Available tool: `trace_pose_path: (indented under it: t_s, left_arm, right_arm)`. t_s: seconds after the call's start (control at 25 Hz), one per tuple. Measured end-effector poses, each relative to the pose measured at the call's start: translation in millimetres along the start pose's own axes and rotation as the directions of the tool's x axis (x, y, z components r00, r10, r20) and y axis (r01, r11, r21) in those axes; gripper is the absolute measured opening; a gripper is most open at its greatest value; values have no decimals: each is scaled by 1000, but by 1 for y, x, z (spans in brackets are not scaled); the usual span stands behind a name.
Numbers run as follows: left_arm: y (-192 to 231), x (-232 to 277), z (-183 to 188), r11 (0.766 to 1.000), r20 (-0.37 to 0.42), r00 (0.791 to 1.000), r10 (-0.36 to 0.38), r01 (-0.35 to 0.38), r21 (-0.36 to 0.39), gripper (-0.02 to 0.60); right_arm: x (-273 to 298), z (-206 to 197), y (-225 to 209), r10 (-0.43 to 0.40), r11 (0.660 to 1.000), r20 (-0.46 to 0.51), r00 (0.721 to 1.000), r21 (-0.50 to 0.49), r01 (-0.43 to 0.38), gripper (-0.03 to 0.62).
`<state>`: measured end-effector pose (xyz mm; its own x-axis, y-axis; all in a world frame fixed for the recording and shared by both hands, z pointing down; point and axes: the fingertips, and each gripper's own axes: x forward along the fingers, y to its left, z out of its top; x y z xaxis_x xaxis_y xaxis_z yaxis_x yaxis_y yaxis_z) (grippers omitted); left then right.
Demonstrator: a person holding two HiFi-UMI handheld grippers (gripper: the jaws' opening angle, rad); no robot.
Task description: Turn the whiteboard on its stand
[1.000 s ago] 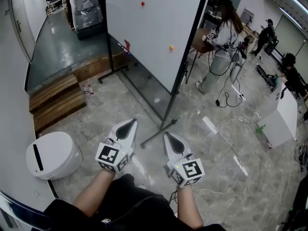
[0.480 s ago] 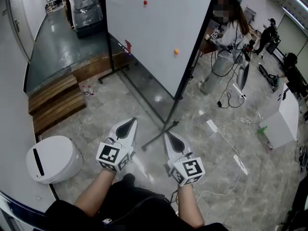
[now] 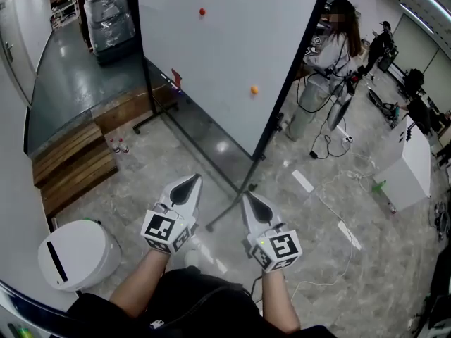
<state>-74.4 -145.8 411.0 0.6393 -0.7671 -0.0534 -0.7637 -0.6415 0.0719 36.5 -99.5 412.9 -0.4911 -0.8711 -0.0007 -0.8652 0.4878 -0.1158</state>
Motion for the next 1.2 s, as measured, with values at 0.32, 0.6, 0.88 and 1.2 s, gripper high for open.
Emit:
trace_pose_path:
  t_s: [0.32,0.6,0.88,1.2]
  left_arm:
    - [51,28,5,999,4,999,-44,44,18,3]
    - [87,48,1,998,-2,998,-64,64,13,3]
    - [101,63,-2,997,1,997,-75,75,-16,3]
    - [96,88,-3,998,-16,998,-58,58,10,3]
  right_arm:
    - [57,4,-4,-26,1000,16,1000,-1,26,9]
    - [96,0,-7,-35,999,3,999,-14,35,9]
    - [114,-1,-16,-40,999,-6,999,-10,40,9]
    - [124,6,-36,0,999,-1,1000,-36,0,9]
